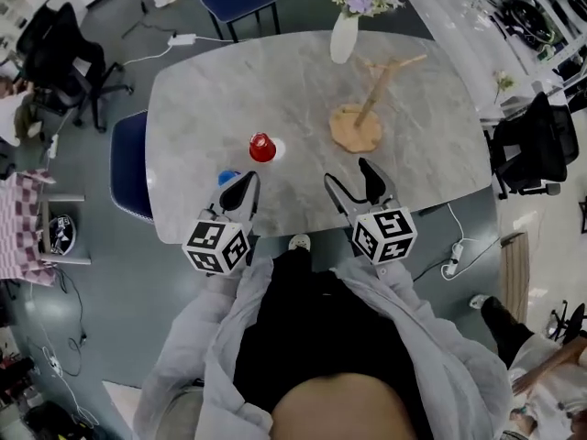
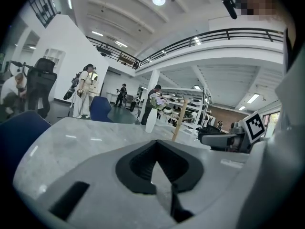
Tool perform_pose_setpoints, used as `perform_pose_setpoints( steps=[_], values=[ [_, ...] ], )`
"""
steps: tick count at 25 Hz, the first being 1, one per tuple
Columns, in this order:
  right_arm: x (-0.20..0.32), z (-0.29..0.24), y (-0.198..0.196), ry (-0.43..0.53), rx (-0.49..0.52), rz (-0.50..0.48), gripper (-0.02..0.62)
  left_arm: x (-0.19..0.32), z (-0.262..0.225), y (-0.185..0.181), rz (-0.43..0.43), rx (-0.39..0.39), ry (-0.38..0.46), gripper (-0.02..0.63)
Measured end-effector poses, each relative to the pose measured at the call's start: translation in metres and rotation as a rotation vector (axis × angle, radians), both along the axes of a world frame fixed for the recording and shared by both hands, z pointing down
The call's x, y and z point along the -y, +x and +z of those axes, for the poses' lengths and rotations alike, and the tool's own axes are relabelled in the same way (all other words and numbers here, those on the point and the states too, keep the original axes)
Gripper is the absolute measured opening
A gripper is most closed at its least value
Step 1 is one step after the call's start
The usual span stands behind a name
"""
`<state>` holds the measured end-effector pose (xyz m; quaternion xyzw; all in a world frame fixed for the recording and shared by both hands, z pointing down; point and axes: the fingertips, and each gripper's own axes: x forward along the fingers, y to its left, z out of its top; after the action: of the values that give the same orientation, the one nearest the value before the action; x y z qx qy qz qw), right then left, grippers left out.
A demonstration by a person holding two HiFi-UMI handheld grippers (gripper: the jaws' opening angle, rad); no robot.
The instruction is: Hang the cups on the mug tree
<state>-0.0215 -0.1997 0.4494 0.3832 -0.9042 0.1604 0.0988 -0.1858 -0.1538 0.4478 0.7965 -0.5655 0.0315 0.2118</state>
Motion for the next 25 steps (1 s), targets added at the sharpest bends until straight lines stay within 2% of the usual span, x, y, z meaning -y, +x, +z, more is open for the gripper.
perform_pose_setpoints(
  steps=[6,13,16,19,21,25],
  values=[
    [0.024,0.015,-0.053,-0.001,-0.043,-0.159,0.330,-0.002,0.021,-0.040,-0.114,-0.007,-0.045,-0.002],
    [0.043,0.032,-0.120,0.033,-0.117,-0.381,0.330,-0.032,0.041,-0.083,-0.313,-0.014,-0.099,-0.002],
    [0.049,0.043,-0.145,0.020,-0.127,-0.463,0.330,-0.046,0.048,-0.095,-0.410,-0.023,-0.123,-0.002],
    [0.056,0.059,-0.163,0.015,-0.152,-0.521,0.325,-0.060,0.057,-0.096,-0.478,-0.032,-0.154,-0.002],
    [0.060,0.072,-0.173,0.015,-0.176,-0.549,0.301,-0.068,0.065,-0.094,-0.512,-0.037,-0.182,-0.002],
    [0.066,0.097,-0.190,0.000,-0.205,-0.574,0.298,-0.075,0.078,-0.095,-0.541,-0.041,-0.201,-0.002]
  ],
)
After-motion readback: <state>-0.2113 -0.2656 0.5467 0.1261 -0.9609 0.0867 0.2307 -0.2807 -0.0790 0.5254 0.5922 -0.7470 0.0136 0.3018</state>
